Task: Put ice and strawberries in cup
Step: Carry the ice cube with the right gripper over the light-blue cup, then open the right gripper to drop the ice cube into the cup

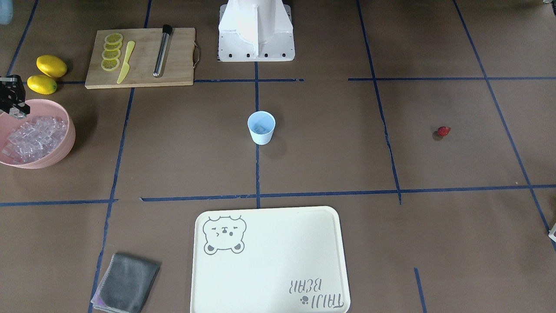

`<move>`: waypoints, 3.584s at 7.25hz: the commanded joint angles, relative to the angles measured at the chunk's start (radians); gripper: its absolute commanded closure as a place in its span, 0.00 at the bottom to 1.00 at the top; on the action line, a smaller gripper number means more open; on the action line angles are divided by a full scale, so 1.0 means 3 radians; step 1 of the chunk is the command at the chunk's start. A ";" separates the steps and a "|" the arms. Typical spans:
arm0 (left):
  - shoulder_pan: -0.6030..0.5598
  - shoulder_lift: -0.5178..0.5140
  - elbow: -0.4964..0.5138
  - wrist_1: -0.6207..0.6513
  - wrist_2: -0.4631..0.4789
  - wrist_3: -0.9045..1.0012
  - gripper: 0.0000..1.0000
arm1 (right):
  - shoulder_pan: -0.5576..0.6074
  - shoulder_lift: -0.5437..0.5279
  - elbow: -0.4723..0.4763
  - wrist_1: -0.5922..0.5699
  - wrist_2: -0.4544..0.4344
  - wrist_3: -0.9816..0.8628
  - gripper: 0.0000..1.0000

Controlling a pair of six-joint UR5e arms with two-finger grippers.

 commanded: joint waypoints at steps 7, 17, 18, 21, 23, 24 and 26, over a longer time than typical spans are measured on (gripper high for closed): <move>0.0009 0.0022 0.0005 -0.0012 -0.0003 -0.0051 0.00 | -0.1741 0.2516 -0.0589 -0.1203 -0.0946 0.1878 1.00; 0.0009 0.0022 0.0010 -0.0007 -0.0003 -0.0051 0.00 | -0.2157 0.3203 -0.1885 -0.0456 -0.1239 0.2412 1.00; 0.0014 0.0022 0.0010 -0.0007 -0.0003 -0.0051 0.00 | -0.2167 0.3198 -0.1890 -0.0456 -0.1239 0.2417 0.99; 0.0014 0.0022 0.0015 -0.0007 -0.0003 -0.0051 0.00 | -0.2167 0.3193 -0.1890 -0.0451 -0.1239 0.2417 0.51; 0.0009 0.0022 0.0015 -0.0007 -0.0003 -0.0051 0.00 | -0.2167 0.3187 -0.1890 -0.0451 -0.1239 0.2417 0.46; 0.0009 0.0022 0.0015 -0.0007 -0.0003 -0.0051 0.00 | -0.2167 0.3182 -0.1890 -0.0451 -0.1239 0.2417 0.45; 0.0019 0.0022 0.0015 -0.0007 0.0002 -0.0051 0.00 | -0.2157 0.3187 -0.1854 -0.0456 -0.1234 0.2412 0.30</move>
